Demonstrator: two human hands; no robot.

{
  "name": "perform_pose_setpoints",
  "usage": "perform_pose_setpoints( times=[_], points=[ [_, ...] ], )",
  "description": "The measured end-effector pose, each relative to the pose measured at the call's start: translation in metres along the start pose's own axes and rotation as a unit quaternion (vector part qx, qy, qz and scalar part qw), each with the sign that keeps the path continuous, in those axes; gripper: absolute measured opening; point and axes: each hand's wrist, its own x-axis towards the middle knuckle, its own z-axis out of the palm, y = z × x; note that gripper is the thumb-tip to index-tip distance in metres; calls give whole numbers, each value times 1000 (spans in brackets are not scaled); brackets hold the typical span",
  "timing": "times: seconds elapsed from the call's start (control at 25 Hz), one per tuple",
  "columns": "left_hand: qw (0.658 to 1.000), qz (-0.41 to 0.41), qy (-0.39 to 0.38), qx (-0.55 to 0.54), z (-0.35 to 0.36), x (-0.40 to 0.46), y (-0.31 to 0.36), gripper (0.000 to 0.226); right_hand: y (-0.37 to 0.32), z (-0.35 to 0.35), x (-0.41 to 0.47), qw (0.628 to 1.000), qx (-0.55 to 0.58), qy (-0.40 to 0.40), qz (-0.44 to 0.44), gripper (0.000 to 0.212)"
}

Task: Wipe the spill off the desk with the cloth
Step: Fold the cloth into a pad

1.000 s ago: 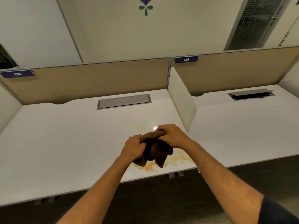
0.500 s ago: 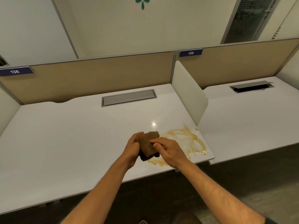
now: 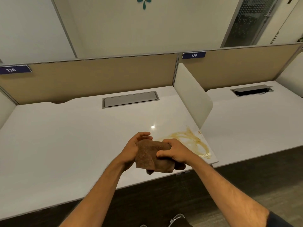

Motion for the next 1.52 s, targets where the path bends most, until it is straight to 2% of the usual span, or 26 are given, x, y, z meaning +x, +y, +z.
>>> perform_pose_setpoints(
  times=[0.08, 0.16, 0.28, 0.36, 0.48, 0.52, 0.68, 0.76, 0.8, 0.88, 0.96, 1.04, 1.2, 1.4, 1.52],
  points=[
    [1000, -20, -13, -9, -5, 1, -8, 44, 7, 8, 1, 999, 33, 37, 3, 37],
    [1000, -22, 11, -10, -12, 3, -13, 45, 12, 10, 2, 997, 42, 66, 3, 37],
    [997, 10, 54, 58, -20, 1, -14, 63, 15, 7, 4, 994, -5, 104, 10, 38],
    [988, 31, -9, 153, -17, -1, -16, 68, 16, 9, 6, 995, -15, 103, 3, 38],
    [961, 3, -116, 252, -9, 2, -19, 97, 13, 13, 7, 998, -33, 48, -20, 32],
    [959, -4, -121, 258, -9, 3, -20, 96, 11, 13, 7, 999, -36, 30, -23, 31],
    [970, -27, -91, 224, -10, 7, -25, 63, 8, 8, 4, 999, -27, 27, -6, 31],
    [971, -37, -77, 222, -9, 8, -30, 57, 11, 14, -1, 995, -77, 64, -17, 48],
    [971, -45, -73, 222, -8, 8, -33, 53, 14, 21, -3, 985, -140, 87, -42, 62],
    [973, -61, -70, 213, -10, 8, -38, 47, 22, 36, -7, 943, -288, 107, -128, 88],
    [977, -62, -76, 187, -12, 9, -41, 48, 30, 47, -8, 901, -383, 49, -196, 107],
    [983, -60, -74, 158, -14, 8, -39, 58, 37, 58, -8, 884, -420, -2, -205, 115],
    [989, -78, -66, 111, -16, 14, -38, 65, 42, 66, -4, 916, -365, 22, -166, 103],
    [987, -95, -72, 112, -7, 31, -39, 65, 52, 48, 1, 968, -227, 0, -112, 111],
    [980, -128, -82, 128, 7, 43, -37, 66, 59, 36, 3, 995, -87, 31, -47, 88]
  ],
)
